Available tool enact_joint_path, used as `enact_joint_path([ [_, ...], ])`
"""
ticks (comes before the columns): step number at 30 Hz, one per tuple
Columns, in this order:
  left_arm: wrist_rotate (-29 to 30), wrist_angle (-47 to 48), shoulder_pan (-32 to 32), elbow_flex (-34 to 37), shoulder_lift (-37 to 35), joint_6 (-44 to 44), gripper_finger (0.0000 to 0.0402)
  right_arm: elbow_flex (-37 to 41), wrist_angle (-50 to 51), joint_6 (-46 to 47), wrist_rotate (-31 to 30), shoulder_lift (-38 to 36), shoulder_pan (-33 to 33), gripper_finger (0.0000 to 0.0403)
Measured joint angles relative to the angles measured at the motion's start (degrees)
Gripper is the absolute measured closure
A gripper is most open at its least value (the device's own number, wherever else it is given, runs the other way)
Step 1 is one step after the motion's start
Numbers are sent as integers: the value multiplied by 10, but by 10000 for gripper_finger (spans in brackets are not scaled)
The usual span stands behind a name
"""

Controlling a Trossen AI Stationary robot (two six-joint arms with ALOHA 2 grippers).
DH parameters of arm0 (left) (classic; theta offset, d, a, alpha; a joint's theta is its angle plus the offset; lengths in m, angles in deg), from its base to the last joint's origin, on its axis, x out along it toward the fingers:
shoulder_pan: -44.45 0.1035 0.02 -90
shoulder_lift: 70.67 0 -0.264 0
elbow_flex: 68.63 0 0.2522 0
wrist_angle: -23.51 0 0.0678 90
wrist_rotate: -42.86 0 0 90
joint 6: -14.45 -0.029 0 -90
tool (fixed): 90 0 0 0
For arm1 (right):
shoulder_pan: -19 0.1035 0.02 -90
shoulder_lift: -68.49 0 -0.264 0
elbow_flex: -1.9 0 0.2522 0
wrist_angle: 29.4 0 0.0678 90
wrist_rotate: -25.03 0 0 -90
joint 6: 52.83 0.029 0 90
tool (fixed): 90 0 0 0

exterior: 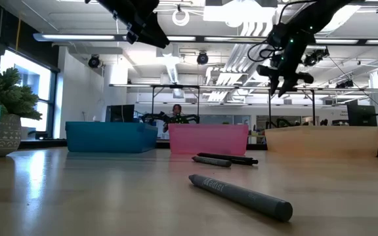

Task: Sort crayons/erasers/pens/pencils in bins
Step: Put the pencil into the transparent orange bin

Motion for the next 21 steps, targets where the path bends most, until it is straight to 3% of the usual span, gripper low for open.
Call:
enact_joint_path([
  [7, 1, 0, 2, 0, 0, 0, 257, -26, -6, -42, 6, 45, 0, 291],
  [15, 7, 1, 2, 0, 0, 0, 257, -144, 172, -99, -53, 111, -5, 291],
  [21, 14, 2, 2, 0, 0, 0, 257, -158, 287, -85, -51, 146, -19, 291],
])
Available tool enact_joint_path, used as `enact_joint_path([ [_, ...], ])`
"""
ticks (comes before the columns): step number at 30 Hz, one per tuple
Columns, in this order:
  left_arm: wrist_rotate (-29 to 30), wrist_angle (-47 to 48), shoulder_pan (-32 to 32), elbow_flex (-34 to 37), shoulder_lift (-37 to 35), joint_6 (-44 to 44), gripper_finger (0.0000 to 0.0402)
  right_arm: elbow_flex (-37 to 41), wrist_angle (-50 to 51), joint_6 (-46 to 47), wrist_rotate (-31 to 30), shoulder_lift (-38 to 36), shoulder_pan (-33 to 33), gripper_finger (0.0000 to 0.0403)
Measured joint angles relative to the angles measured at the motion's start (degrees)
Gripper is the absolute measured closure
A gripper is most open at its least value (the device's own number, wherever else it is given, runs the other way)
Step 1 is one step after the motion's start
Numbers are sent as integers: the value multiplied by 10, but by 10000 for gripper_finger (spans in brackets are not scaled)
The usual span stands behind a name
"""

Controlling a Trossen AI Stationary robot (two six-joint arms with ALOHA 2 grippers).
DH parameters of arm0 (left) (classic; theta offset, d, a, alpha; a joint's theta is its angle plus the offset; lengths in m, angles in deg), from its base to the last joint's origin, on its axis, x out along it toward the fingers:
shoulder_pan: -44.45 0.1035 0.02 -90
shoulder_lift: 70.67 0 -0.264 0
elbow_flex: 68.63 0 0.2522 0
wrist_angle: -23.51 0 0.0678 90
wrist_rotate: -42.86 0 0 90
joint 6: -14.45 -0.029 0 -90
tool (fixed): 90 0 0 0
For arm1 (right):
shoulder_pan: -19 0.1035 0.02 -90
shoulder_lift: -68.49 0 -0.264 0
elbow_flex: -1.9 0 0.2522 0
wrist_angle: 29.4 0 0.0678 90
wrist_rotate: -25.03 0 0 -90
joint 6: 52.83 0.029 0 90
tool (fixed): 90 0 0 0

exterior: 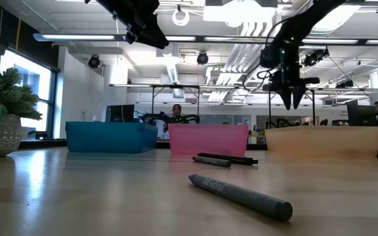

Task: Sort crayons/erasers/pens/pencils in bins
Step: Put the pencil into the transparent orange bin

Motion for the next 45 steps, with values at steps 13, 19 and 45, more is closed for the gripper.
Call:
enact_joint_path([
  [13, 0, 0, 0, 0, 0, 0, 257, 0, 39, 6, 47, 57, -3, 291],
  [19, 0, 0, 0, 0, 0, 0, 257, 0, 47, -3, 43, 82, -4, 291],
  [45, 0, 0, 0, 0, 0, 0, 257, 0, 48, -11, -31, 118, -11, 291],
])
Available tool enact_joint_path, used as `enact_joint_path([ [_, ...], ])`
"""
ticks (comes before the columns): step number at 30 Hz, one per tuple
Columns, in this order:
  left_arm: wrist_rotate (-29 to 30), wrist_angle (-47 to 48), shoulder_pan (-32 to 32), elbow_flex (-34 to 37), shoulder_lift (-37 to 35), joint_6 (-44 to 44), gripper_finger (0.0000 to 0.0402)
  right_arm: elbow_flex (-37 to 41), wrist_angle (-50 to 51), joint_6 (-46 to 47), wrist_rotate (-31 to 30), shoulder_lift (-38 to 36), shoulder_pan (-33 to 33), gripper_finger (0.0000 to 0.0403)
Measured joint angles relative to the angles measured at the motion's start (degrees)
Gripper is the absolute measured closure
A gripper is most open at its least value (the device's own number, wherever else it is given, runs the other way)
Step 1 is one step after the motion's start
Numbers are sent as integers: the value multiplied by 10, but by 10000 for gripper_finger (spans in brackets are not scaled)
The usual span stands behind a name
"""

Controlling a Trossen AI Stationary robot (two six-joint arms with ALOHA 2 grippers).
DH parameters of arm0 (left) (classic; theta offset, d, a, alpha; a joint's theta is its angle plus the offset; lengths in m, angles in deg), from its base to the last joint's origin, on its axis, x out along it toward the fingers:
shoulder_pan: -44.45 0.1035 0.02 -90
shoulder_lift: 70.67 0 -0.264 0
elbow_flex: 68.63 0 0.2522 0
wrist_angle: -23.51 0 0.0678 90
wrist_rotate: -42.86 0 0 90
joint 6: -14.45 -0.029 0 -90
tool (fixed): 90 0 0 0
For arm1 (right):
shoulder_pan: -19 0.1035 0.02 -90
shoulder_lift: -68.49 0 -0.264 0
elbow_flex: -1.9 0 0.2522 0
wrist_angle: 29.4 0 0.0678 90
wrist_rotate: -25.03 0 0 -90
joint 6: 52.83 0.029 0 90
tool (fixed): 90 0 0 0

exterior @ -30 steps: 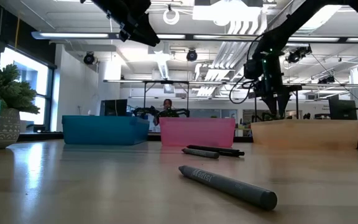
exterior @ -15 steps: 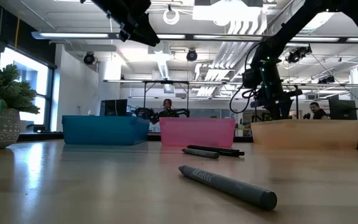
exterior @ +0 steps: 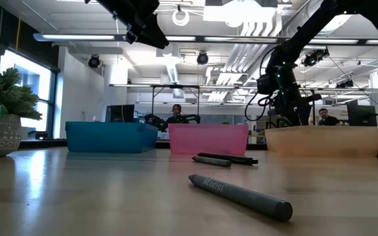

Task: Sort crayons/erasers/pens/pencils in bins
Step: Put the pencil into the transparent orange bin

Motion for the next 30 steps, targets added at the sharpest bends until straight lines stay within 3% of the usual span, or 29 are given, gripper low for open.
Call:
enact_joint_path([
  [19, 4, 0, -1, 0, 0, 1, 257, 29, -18, -22, -23, 0, 4, 291],
  [26, 4, 0, -1, 0, 0, 12, 257, 29, 11, -79, -22, -28, 9, 291],
  [30, 4, 0, -1, 0, 0, 15, 257, 28, 24, -186, -29, -37, 9, 291],
])
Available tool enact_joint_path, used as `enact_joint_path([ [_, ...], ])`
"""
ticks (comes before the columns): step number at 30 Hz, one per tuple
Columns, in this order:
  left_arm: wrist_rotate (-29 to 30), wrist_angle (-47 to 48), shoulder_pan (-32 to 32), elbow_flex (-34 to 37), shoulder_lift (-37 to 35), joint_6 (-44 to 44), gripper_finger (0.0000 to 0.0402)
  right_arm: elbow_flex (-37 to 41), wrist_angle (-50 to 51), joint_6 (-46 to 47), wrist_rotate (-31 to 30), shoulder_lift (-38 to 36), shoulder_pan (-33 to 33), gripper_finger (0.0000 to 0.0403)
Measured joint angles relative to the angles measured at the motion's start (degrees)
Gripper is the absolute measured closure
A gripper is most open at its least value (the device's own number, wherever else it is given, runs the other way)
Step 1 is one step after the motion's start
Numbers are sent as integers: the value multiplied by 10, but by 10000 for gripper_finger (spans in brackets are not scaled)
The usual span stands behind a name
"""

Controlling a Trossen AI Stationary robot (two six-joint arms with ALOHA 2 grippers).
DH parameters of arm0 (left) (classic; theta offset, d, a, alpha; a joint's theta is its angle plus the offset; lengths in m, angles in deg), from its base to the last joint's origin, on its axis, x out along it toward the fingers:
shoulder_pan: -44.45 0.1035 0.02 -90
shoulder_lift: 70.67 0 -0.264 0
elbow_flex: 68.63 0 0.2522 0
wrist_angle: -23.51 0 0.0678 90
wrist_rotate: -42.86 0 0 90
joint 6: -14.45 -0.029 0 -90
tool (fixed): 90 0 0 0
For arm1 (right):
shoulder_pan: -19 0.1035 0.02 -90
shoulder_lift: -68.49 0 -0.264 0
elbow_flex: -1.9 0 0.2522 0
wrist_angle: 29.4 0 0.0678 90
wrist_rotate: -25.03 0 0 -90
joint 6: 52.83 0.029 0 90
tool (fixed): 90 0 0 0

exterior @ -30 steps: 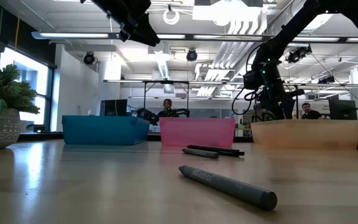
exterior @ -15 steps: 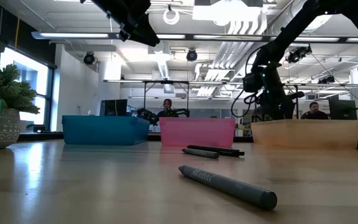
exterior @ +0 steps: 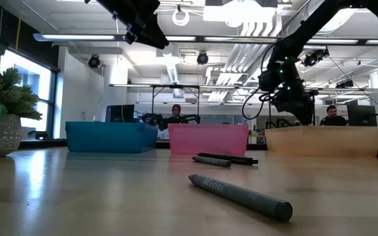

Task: Sort crayons/erasers/pens/pencils in bins
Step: Put the pencil into the transparent orange bin

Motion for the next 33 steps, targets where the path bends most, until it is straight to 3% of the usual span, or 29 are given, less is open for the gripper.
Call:
enact_joint_path([
  [8, 0, 0, 0, 0, 0, 0, 257, 0, -5, -236, 20, 1, 30, 291],
  [15, 0, 0, 0, 0, 0, 0, 257, 0, -14, -285, 86, 1, 61, 291],
  [24, 0, 0, 0, 0, 0, 0, 257, 0, -76, -392, 43, 1, 132, 291],
  [33, 0, 0, 0, 0, 0, 0, 257, 0, -53, -457, 71, 1, 126, 291],
])
